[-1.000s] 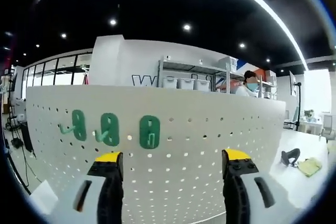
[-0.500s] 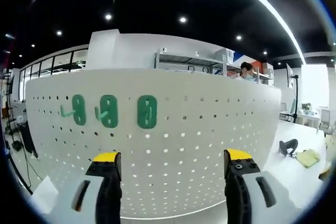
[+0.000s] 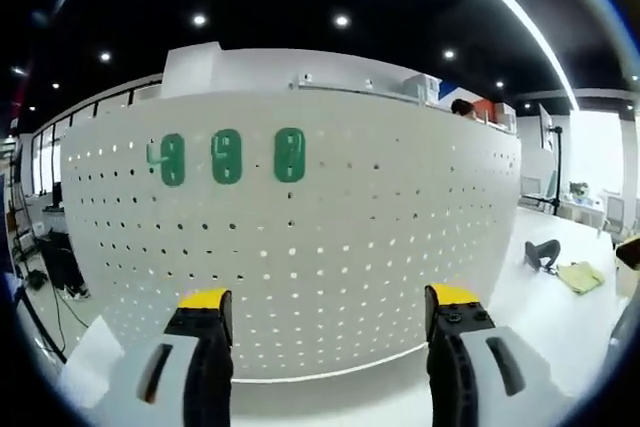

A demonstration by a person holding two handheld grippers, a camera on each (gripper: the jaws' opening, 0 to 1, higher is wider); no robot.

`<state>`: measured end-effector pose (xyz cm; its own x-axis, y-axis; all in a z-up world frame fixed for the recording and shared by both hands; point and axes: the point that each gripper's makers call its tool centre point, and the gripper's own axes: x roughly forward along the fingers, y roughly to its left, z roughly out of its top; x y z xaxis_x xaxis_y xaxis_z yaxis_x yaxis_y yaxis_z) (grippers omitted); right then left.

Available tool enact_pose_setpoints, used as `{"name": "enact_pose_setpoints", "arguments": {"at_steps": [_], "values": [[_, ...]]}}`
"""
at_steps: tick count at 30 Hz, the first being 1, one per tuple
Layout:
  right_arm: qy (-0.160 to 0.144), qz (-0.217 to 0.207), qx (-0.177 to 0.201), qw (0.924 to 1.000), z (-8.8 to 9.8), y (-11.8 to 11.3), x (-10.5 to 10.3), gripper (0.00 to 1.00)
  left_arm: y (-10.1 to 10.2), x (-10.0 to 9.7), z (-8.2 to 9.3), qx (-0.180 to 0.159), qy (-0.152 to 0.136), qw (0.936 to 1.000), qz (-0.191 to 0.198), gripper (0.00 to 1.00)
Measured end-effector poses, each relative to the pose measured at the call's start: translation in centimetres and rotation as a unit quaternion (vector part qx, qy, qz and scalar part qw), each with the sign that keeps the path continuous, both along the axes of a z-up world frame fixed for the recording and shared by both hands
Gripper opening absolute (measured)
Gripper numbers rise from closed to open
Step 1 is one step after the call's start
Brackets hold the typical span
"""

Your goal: Insert the hook assembly into the mounting plate slot until the hook locks in place.

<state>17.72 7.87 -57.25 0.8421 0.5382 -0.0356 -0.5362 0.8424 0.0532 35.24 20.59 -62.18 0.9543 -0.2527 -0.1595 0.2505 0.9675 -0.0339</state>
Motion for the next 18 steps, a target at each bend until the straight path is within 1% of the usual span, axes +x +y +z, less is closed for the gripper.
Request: {"name": "enact_pose_setpoints", "arguments": {"at_steps": [6, 10, 13, 18], "values": [[-0.009, -0.002, -0.001, 1.0, 0.8, 0.3, -0.4, 0.88, 0.1, -1.8, -1.0, 0.003, 0.008, 0.9999, -0.013, 0.8], [-0.016, -0.003, -0.003, 0.9999, 1.3, 0.4, -0.6, 0.88, -0.2, -3.1, -1.6, 0.0, 0.015, 0.9996, -0.024, 0.79], [-0.019, -0.003, -0.003, 0.9998, 1.6, 0.6, -0.9, 0.88, -0.4, -3.9, -1.9, 0.007, 0.016, 0.9994, -0.031, 0.78], [-0.023, -0.003, -0.006, 0.9997, 1.8, 0.8, -1.2, 0.88, -0.4, -5.4, -2.7, 0.007, 0.023, 0.9988, -0.043, 0.78]]}}
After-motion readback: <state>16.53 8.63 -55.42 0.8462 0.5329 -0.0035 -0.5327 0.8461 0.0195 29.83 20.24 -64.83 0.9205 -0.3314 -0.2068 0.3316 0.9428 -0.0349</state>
